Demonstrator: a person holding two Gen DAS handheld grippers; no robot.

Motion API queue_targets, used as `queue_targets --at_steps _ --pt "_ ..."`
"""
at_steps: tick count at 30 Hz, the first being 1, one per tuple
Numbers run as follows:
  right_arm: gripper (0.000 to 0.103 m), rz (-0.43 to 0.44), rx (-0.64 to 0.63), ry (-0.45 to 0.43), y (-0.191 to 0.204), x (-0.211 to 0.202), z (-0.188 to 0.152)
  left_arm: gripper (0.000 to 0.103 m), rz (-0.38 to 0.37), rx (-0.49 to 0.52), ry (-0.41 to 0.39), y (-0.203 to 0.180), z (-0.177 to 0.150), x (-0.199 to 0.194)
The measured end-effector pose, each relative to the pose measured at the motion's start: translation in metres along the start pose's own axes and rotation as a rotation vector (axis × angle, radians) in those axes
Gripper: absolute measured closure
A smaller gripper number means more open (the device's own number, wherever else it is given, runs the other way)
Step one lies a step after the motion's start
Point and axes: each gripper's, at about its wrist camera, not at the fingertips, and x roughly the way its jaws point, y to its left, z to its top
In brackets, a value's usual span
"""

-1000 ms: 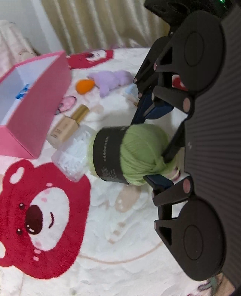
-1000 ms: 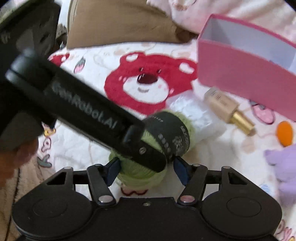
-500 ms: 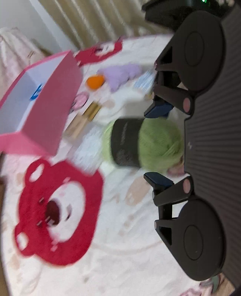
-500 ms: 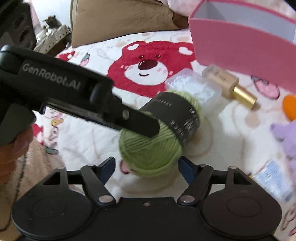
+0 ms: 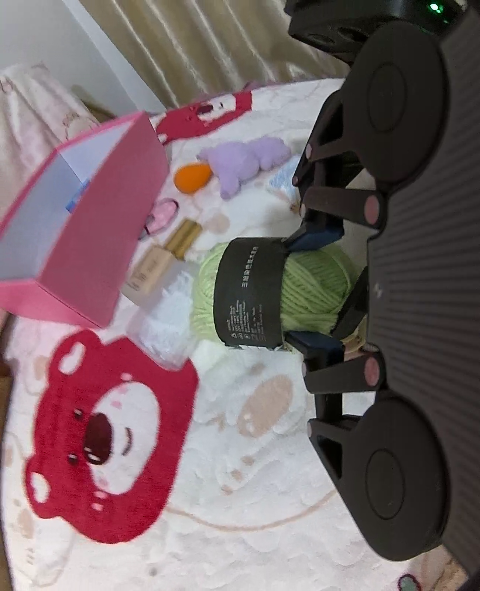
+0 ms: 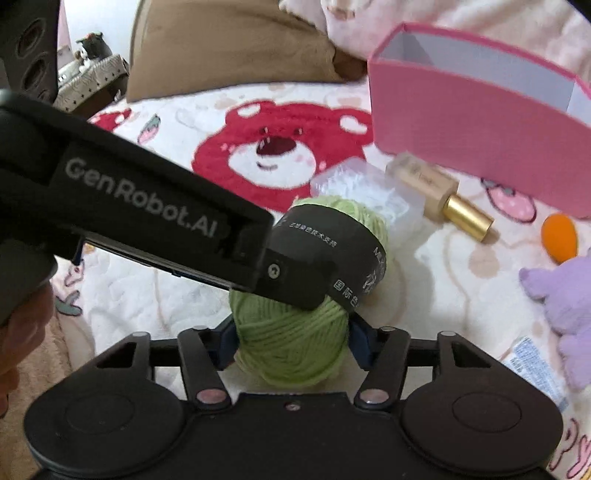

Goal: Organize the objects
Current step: 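Carry the yarn ball into the pink box beside the wipes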

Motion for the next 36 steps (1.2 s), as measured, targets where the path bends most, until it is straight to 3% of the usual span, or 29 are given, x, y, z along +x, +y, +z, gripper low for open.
queue_targets --at_steps 8,15,20,28,33,36 --pt "0.041 -0.051 -0.065 -0.111 0.003 -0.043 0.028 0.058 0.009 0.095 -0.059 -0.047 0.027 -0.042" --pt "0.041 -0.110 -0.138 -0.227 -0.015 -0.095 0.076 0.059 -0.072 0.182 -0.117 -0.096 0.074 -0.078" --pt "0.041 -0.184 -0.146 -0.286 -0.038 -0.122 0.118 0.059 -0.156 0.226 -0.158 -0.123 0.119 -0.083" --pt "0.040 -0.244 -0.187 -0.254 -0.097 -0.100 0.187 0.058 -0.181 0.241 -0.162 -0.141 0.193 -0.035" --pt "0.041 -0.209 -0.156 -0.199 -0.142 -0.067 0.206 0.058 -0.180 0.242 -0.182 -0.143 0.216 0.016" --pt "0.041 -0.211 -0.151 -0.160 -0.162 -0.044 0.207 0.058 -0.178 0.213 -0.136 -0.141 0.230 0.048"
